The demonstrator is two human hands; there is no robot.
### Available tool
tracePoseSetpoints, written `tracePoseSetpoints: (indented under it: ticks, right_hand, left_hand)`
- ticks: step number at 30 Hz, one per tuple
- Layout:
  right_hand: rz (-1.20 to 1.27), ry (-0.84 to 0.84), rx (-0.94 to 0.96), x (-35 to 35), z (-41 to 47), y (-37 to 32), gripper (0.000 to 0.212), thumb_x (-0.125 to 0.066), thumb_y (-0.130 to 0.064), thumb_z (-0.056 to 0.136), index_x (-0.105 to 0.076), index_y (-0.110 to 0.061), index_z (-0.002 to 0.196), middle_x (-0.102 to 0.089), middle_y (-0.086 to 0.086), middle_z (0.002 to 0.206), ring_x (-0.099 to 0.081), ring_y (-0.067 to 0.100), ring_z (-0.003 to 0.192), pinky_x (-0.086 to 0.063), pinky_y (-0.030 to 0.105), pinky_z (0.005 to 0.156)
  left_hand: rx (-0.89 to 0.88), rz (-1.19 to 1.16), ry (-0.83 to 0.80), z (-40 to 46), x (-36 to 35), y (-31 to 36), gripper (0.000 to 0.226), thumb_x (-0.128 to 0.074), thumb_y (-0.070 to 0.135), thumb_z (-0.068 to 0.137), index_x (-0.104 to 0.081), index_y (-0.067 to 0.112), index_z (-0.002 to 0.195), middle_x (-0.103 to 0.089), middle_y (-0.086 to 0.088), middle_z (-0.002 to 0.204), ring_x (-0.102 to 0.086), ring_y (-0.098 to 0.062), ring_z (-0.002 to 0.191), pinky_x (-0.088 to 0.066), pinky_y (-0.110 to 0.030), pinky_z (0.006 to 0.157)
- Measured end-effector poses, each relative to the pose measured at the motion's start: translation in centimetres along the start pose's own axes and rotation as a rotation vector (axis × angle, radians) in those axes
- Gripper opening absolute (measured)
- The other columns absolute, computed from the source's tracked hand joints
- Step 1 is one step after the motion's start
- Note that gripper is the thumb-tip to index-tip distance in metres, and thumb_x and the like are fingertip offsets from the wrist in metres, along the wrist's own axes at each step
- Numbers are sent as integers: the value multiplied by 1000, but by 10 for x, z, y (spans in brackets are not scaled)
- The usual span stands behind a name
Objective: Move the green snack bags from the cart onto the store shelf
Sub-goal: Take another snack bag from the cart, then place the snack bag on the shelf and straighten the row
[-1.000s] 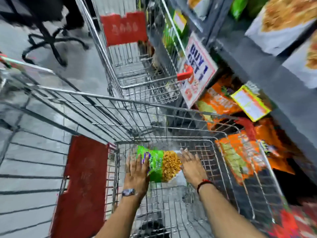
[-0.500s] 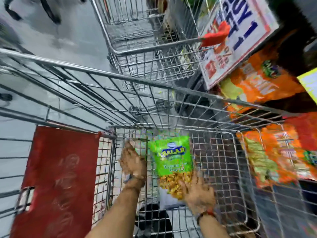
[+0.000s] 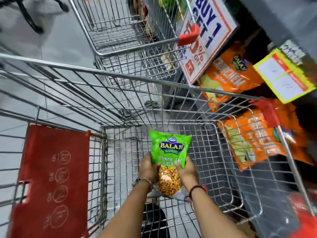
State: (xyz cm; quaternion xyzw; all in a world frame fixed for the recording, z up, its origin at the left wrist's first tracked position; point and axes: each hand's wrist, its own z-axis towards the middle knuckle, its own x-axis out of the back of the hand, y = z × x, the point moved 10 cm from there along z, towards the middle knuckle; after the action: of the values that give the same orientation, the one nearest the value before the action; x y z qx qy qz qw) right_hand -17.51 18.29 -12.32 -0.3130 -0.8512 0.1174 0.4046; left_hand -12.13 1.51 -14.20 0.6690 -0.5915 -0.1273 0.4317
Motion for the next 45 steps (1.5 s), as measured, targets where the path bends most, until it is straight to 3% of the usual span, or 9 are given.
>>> tracePoseSetpoints:
  ticks: [13, 15, 18, 24, 27, 30, 35, 42, 45]
  right_hand:
    - [276, 489, 471, 236, -199, -58, 41, -59, -20, 85, -47, -11, 124, -59, 17, 124, -55, 34, 113, -46, 44, 95]
    - [234, 648, 452, 291, -253, -33, 37, -59, -27, 85, -50, -14, 119, -62, 17, 119, -57, 35, 109, -46, 42, 86]
    - [237, 842, 420, 366, -330, 22, 37, -57, -33, 86, -50, -12, 116, -63, 21, 115, -58, 38, 106, -47, 44, 84]
    - [246, 1172, 263, 471, -474, 163, 45, -58, -36, 85, -48, -8, 119, -61, 21, 118, -56, 35, 110, -46, 42, 89]
    - [273, 1308, 141, 500, -534, 236, 47, -61, -34, 84, -48, -6, 119, -62, 24, 115, -57, 38, 107, -46, 44, 86]
    - [284, 1381, 36, 517, -564, 295, 46, -62, -30, 84, -47, -4, 118, -64, 24, 112, -59, 39, 104, -47, 43, 82]
    - [406, 1387, -55, 533, -548, 371, 55, -61, -25, 85, -40, -2, 130, -58, 23, 126, -54, 33, 115, -44, 42, 94]
    - [719, 1257, 11, 498, -478, 436, 66, -74, -8, 73, -40, -4, 129, -58, 16, 123, -55, 25, 113, -43, 33, 94]
    - [789, 1191, 14, 468, -461, 455, 73, -80, -3, 64, -40, -10, 125, -54, 10, 120, -52, 20, 112, -41, 30, 93]
  left_hand:
    - [-643, -28, -37, -194, 13, 233, 50, -61, 1, 79, -38, 0, 123, -53, -28, 123, -51, -39, 114, -42, -53, 100]
    - [-805, -4, -62, -258, -4, 277, 49, -63, -2, 77, -41, -2, 121, -54, -29, 121, -52, -38, 113, -41, -40, 100]
    - [-1053, 43, -119, -357, -44, 324, 44, -67, -3, 73, -48, -5, 113, -60, -29, 110, -57, -33, 101, -37, -24, 76]
    - [-1310, 52, -452, -536, -160, 368, 40, -67, -2, 74, -51, -1, 111, -61, -12, 92, -53, -17, 79, -36, 0, 55]
    - [-1361, 105, -610, -611, -225, 367, 42, -67, 2, 75, -49, 0, 112, -65, -22, 97, -58, -25, 77, -38, -26, 60]
    - [-1368, 141, -757, -660, -284, 355, 47, -67, 0, 75, -47, 0, 117, -65, -25, 109, -62, -29, 85, -41, -30, 68]
    - [-1262, 219, -898, -683, -366, 330, 64, -65, -1, 76, -28, -1, 129, -56, -24, 124, -54, -33, 113, -42, -36, 95]
    - [-1261, 365, -909, -650, -422, 277, 76, -67, 8, 76, -19, 0, 135, -46, -25, 133, -50, -29, 115, -39, -30, 90]
    - [-1217, 484, -897, -626, -436, 246, 78, -68, 5, 75, -18, -1, 134, -56, -26, 108, -53, -37, 105, -41, -36, 88]
